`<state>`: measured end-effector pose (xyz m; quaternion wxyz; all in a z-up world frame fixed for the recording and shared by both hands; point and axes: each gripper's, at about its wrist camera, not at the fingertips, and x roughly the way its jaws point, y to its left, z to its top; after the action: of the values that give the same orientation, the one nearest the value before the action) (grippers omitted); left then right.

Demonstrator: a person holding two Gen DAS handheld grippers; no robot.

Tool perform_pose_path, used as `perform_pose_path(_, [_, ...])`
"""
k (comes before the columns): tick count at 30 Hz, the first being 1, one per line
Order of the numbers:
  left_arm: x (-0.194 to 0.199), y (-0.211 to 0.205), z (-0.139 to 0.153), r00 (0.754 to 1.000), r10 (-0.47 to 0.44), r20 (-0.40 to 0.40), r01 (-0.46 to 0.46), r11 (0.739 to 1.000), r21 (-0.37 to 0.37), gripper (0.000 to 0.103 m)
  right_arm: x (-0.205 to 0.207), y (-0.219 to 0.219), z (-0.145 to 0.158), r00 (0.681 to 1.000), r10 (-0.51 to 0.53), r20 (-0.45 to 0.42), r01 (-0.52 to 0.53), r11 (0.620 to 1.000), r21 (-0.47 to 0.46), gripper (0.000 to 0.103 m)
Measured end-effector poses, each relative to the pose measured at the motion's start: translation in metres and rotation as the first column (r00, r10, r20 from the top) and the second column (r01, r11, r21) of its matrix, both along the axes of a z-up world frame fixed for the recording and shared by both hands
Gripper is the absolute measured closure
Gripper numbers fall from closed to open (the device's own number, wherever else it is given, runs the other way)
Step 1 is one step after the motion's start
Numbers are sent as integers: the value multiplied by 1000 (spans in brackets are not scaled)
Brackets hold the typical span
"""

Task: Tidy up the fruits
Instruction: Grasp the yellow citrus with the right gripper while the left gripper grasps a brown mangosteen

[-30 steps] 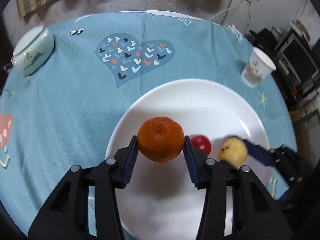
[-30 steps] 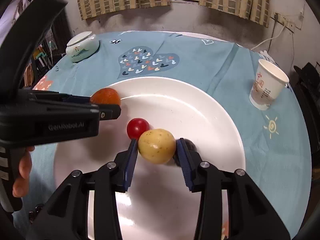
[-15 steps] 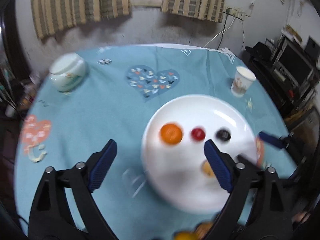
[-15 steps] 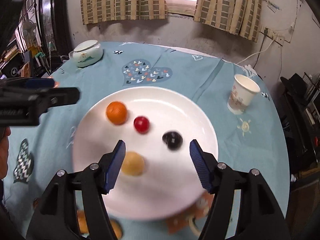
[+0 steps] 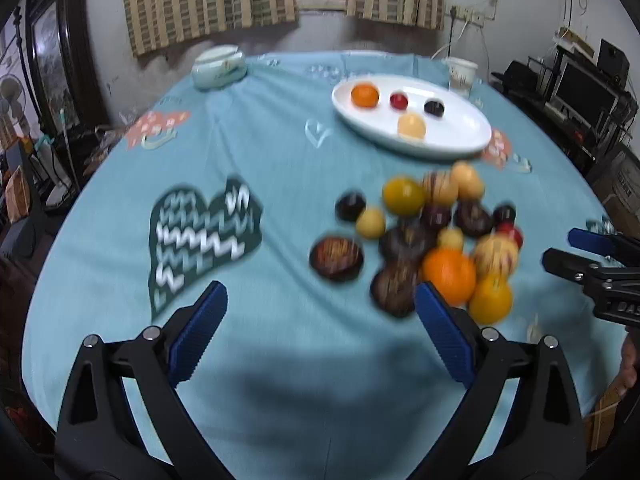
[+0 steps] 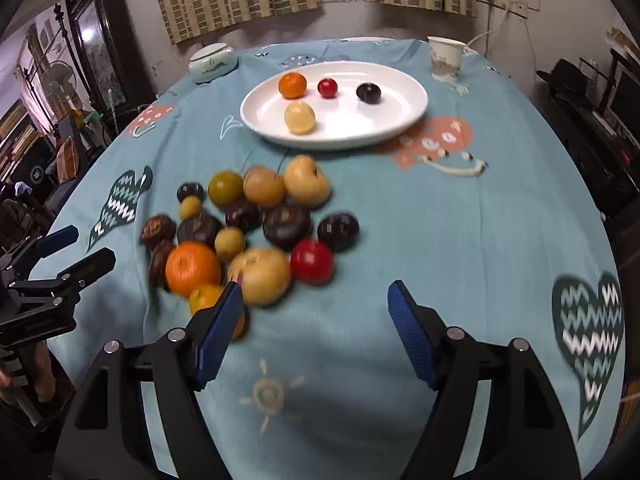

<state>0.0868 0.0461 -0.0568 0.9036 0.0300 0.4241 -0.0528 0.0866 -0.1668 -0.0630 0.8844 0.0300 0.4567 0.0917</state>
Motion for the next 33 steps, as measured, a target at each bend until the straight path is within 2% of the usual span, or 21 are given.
perform_pose_path(4, [-5,9,-4,1000,21,-15,-21,1000,-10,6,-10,6,2,1000,19,4,-18,999,-29,27])
perform_pose_path(9, [-13,14,1,1000,29,8,-29,999,-24,7,-19,10,4,999,34,11,-33,999,-21,27])
perform_pose_path(12, [-14,16,3,1000,27,11,-27,999,-23,6,-24,20,1,998,65,1,-65,998,-11,27])
perform_pose_path(15, [-16,16,4,1000,22,13,-22,1000,-22,6,-28,36,-4,989,146,3,-146,989,32,28])
perform_pose_path(18, [-18,14,4,1000,9,15,-9,1000,-20,6,-25,49,-12,983,183,-13,-183,983,30,42])
perform_pose_path(19, [-18,14,4,1000,3,16,-2,1000,-22,6,-23,52,-14,982,188,-15,-187,982,28,44])
perform_pose_path(23, [-18,11,4,1000,-14,14,14,1000,-24,6,-4,61,-30,979,200,-51,-198,980,37,64])
perform_pose_path(28, [-18,1,4,999,-47,18,47,999,-1,6,-1,58,-30,983,183,-26,-182,982,55,65])
perform_pose_path(33, [-15,-12,2,995,-103,16,103,995,4,8,-18,42,-19,990,140,-18,-140,990,-2,65])
